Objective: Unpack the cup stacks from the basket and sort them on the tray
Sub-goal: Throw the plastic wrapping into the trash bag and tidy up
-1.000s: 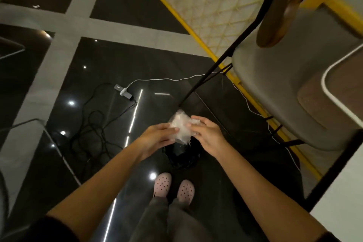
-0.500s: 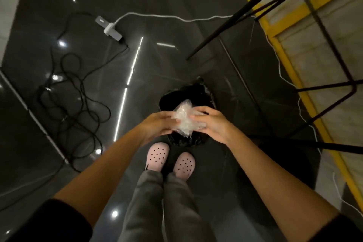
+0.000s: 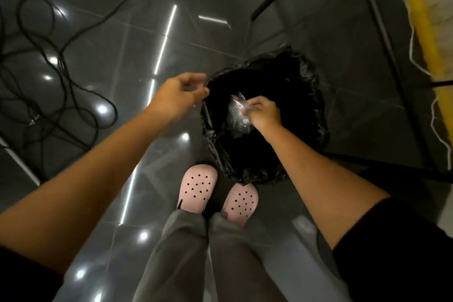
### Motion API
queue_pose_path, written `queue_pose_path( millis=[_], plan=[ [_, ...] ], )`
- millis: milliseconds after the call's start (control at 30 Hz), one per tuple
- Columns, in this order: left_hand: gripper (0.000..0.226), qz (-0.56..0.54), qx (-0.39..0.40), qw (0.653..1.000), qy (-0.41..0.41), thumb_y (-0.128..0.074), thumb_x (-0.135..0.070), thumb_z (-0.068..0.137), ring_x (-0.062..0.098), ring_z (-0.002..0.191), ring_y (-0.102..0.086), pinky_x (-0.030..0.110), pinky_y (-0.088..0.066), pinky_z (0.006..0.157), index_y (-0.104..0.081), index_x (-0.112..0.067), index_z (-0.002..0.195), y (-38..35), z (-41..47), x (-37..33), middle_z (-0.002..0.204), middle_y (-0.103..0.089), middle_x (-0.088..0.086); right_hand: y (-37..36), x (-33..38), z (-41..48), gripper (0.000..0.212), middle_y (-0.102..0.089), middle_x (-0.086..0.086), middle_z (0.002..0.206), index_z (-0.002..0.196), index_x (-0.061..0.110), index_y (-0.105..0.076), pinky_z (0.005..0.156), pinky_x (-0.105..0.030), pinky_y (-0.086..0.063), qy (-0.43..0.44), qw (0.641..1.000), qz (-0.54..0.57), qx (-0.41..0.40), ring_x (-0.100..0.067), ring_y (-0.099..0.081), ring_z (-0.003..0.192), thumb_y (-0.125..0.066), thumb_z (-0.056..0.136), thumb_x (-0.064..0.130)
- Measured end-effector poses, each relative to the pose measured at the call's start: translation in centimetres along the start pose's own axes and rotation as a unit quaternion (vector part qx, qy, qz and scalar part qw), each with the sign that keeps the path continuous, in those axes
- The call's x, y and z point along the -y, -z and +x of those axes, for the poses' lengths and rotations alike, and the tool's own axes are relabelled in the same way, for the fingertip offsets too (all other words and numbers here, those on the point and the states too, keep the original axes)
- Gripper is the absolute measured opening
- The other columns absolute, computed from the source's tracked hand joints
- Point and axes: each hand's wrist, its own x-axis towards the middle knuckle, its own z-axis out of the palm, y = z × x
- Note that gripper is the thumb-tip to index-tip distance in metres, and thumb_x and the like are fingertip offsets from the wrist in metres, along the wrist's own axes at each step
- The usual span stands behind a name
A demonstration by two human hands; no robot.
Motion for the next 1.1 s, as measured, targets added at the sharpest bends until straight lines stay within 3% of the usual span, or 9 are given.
queue_pose_path(
  millis=[200, 267, 333, 400, 433, 533, 667, 867, 1100],
  plan=[
    [0.023, -0.047, 0.044, 0.997, -0.036, -0.054, -0.005, 0.091, -0.011, 0.058, -0.061, 0.004, -0.048, 0.061, -0.059, -0.015, 0.110, -0.2, 0.1, 0.9, 0.081, -0.061, -0.011, -5.6, -1.2, 2.1, 0.022, -0.061, -0.019, 0.106, 0.106, -0.004, -0.061, 0.084, -0.028, -0.041, 0.017, 0.999, 0.038, -0.019, -0.029, -0.055, 0.101, -0.049, 0.087, -0.001],
    [0.021, -0.051, 0.049, 0.997, -0.038, -0.055, -0.007, 0.091, -0.009, 0.061, -0.062, 0.006, -0.050, 0.064, -0.060, -0.018, 0.107, 0.0, 0.2, 1.1, 0.081, -0.062, -0.012, -6.7, -1.4, 2.3, 0.018, -0.066, -0.008, 0.070, 0.087, -0.011, -0.060, 0.065, -0.021, -0.046, -0.025, 0.993, 0.115, -0.020, -0.017, -0.059, 0.071, -0.043, 0.089, -0.006],
    [0.019, -0.049, 0.053, 0.997, -0.036, -0.056, -0.010, 0.090, -0.003, 0.071, -0.063, 0.009, -0.053, 0.072, -0.061, -0.020, 0.106, 0.1, 0.3, 1.2, 0.085, -0.064, -0.010, -7.4, -2.3, 2.8, 0.034, -0.051, 0.002, 0.044, 0.060, 0.003, -0.049, 0.054, -0.017, -0.039, -0.056, 0.993, 0.100, 0.015, -0.009, -0.044, 0.052, -0.039, 0.090, -0.010],
    [0.020, -0.044, 0.051, 0.997, -0.030, -0.057, -0.013, 0.090, 0.007, 0.086, -0.064, 0.018, -0.054, 0.082, -0.063, -0.019, 0.108, -0.1, 0.3, 1.3, 0.093, -0.066, -0.006, -7.3, -2.3, 1.9, 0.027, -0.053, -0.006, 0.063, 0.072, -0.001, -0.058, 0.068, -0.021, -0.041, -0.064, 0.991, 0.087, 0.073, -0.011, -0.046, 0.063, -0.040, 0.091, -0.007],
    [0.021, -0.042, 0.046, 0.998, -0.027, -0.056, -0.013, 0.091, 0.012, 0.092, -0.064, 0.024, -0.053, 0.087, -0.063, -0.018, 0.110, -0.2, 0.2, 1.3, 0.097, -0.066, -0.003, -6.9, -2.2, 1.3, 0.022, -0.060, -0.014, 0.080, 0.093, -0.008, -0.063, 0.079, -0.025, -0.044, -0.063, 0.991, 0.072, 0.094, -0.020, -0.055, 0.077, -0.041, 0.092, -0.004],
    [0.025, -0.012, 0.021, 1.000, -0.016, -0.056, -0.016, 0.092, 0.020, 0.097, -0.062, 0.036, -0.049, 0.097, -0.060, -0.016, 0.116, -0.1, -0.4, 1.1, 0.102, -0.063, -0.001, -5.3, -1.4, 0.0, 0.035, -0.053, -0.017, 0.130, 0.129, -0.001, -0.050, 0.106, -0.037, -0.038, -0.061, 0.991, 0.048, 0.110, -0.032, -0.049, 0.121, -0.043, 0.095, 0.006],
    [0.038, 0.071, -0.015, 0.997, -0.020, -0.055, -0.024, 0.092, 0.016, 0.112, -0.057, 0.016, -0.040, 0.094, -0.052, -0.018, 0.129, 1.5, -3.0, -0.5, 0.121, -0.060, -0.001, -1.3, 0.9, -2.6, 0.035, -0.052, -0.015, 0.132, 0.129, 0.006, -0.051, 0.094, -0.034, -0.048, -0.060, 0.994, 0.029, 0.083, -0.030, -0.052, 0.116, -0.040, 0.096, 0.006],
    [0.034, 0.175, -0.007, 0.984, -0.040, -0.053, -0.020, 0.092, 0.020, 0.108, -0.056, 0.024, -0.040, 0.092, -0.054, -0.018, 0.126, 3.8, -10.0, -5.1, 0.123, -0.057, 0.006, 5.4, 6.2, -10.6, 0.032, -0.055, -0.015, 0.129, 0.127, 0.009, -0.054, 0.097, -0.036, -0.045, -0.027, 0.993, 0.019, 0.117, -0.029, -0.055, 0.116, -0.045, 0.096, 0.013],
    [0.027, 0.173, 0.020, 0.978, -0.118, -0.053, -0.013, 0.092, 0.012, 0.094, -0.057, 0.008, -0.036, 0.077, -0.060, -0.013, 0.118, 5.3, -18.9, -14.1, 0.115, -0.061, 0.007, 14.7, 12.3, -22.1, 0.027, -0.060, -0.017, 0.120, 0.118, 0.008, -0.059, 0.093, -0.034, -0.047, 0.048, 0.990, 0.067, 0.113, -0.029, -0.060, 0.109, -0.054, 0.092, 0.014]
  ],
)
